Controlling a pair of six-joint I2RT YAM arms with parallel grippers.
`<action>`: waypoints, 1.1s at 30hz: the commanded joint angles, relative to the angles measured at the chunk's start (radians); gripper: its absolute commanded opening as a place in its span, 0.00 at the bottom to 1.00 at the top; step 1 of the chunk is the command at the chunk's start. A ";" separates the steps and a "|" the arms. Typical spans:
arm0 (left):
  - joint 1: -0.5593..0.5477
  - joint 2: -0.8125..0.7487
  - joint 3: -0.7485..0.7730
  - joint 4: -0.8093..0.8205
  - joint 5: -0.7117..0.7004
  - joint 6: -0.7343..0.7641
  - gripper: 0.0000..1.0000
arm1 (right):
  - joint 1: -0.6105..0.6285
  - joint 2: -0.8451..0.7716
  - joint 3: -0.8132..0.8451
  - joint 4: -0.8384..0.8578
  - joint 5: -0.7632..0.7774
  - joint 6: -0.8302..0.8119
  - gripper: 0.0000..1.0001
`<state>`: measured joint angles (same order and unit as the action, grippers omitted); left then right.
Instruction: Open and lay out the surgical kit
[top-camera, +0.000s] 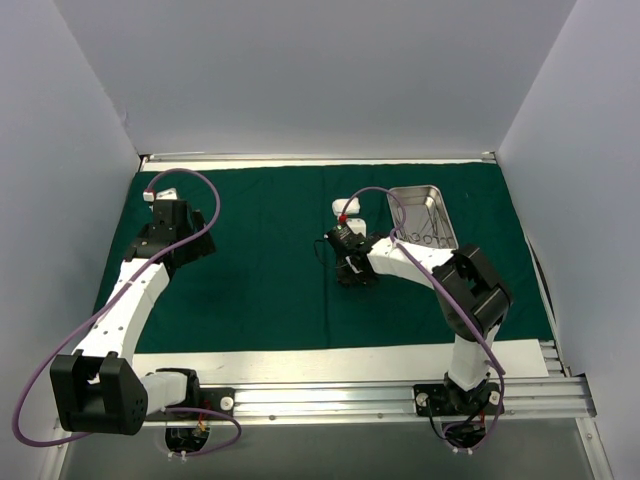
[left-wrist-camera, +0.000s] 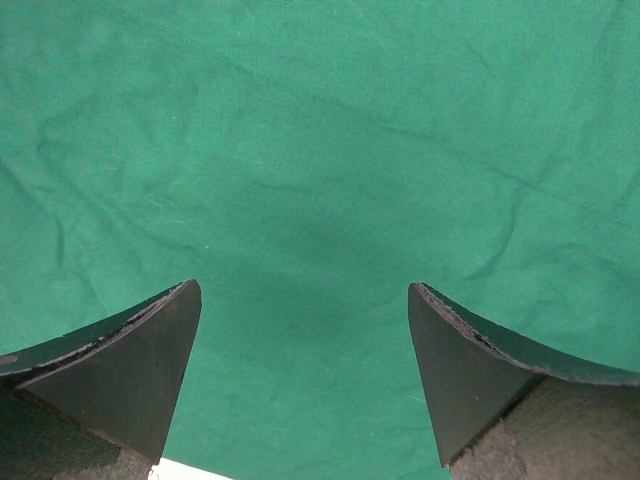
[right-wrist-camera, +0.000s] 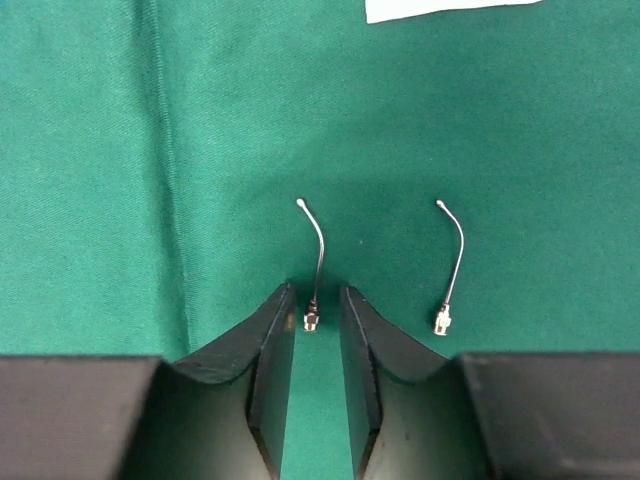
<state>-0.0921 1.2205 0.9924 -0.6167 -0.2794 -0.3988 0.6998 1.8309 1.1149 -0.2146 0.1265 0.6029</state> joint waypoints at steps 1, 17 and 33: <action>-0.004 -0.021 0.002 0.040 0.006 0.008 0.94 | -0.006 -0.061 0.046 -0.066 0.030 0.012 0.23; -0.003 -0.021 0.000 0.041 0.009 0.008 0.94 | -0.367 -0.130 0.244 -0.146 0.071 -0.196 0.32; -0.005 -0.018 0.002 0.041 0.013 0.006 0.94 | -0.666 0.106 0.292 -0.020 -0.030 -0.172 0.22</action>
<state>-0.0921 1.2205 0.9924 -0.6167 -0.2764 -0.3988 0.0463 1.9179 1.3628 -0.2455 0.1093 0.4194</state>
